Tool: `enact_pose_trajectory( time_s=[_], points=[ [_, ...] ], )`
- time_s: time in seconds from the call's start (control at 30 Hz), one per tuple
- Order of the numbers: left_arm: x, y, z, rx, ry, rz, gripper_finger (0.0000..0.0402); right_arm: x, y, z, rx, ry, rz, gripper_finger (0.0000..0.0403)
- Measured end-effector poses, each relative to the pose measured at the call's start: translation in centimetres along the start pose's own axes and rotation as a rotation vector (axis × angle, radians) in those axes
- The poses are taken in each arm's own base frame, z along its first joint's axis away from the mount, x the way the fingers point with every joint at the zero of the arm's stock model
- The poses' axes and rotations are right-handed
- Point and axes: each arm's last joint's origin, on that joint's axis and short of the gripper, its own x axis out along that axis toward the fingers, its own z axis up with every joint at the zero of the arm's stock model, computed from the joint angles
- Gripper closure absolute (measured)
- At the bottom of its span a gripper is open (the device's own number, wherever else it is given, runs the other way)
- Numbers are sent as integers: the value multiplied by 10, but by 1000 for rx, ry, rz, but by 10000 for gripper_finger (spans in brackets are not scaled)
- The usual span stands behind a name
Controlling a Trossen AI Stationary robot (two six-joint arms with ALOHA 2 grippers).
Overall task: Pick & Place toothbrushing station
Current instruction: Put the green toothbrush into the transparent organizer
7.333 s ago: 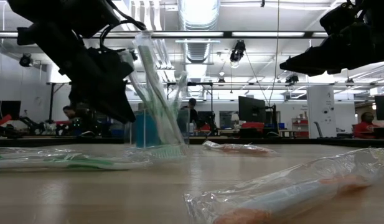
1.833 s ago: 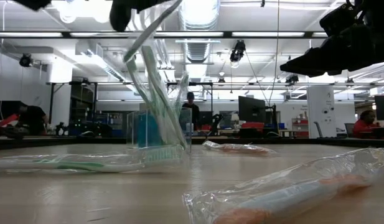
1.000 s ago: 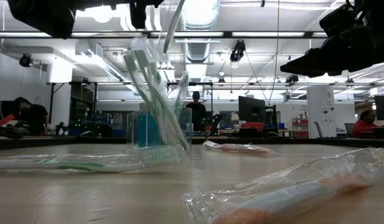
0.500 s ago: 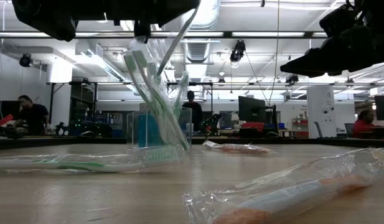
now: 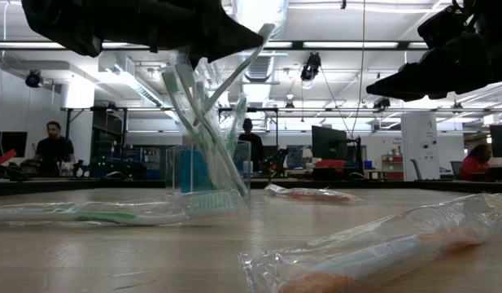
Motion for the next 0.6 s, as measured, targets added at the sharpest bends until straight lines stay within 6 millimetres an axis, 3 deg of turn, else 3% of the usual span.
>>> enact_pose_trajectory(
  time_s=[0.17, 0.6],
  points=[
    [0, 0, 0, -7, -2, 1, 399, 0, 0, 0, 0, 0, 0, 158],
    [-4, 0, 28, -105, -268, -77, 396, 0, 0, 0, 0, 0, 0, 158]
  ],
)
